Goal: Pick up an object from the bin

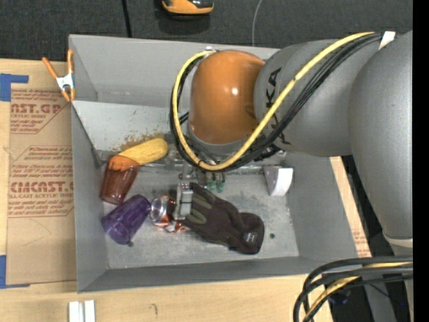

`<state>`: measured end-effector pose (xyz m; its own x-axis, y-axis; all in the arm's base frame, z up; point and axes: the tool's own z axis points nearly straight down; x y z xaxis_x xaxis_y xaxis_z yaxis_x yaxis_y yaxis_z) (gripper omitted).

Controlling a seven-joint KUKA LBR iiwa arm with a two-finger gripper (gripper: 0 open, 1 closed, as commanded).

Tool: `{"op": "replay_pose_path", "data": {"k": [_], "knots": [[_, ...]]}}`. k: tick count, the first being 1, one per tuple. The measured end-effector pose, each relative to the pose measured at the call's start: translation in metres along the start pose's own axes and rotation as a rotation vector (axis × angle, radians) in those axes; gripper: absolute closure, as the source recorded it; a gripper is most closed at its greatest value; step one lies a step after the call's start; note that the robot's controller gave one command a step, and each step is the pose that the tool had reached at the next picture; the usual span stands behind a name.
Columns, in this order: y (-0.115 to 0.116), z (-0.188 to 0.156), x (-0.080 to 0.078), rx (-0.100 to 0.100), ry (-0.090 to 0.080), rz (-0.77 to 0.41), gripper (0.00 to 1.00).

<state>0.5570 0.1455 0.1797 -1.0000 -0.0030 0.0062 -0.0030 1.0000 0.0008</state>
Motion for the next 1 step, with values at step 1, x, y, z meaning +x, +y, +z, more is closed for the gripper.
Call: {"op": "replay_pose_path", "data": {"k": [1], "knots": [[-0.0007,-0.0048,-0.0016,-0.001,-0.008,0.001,0.00]]}}
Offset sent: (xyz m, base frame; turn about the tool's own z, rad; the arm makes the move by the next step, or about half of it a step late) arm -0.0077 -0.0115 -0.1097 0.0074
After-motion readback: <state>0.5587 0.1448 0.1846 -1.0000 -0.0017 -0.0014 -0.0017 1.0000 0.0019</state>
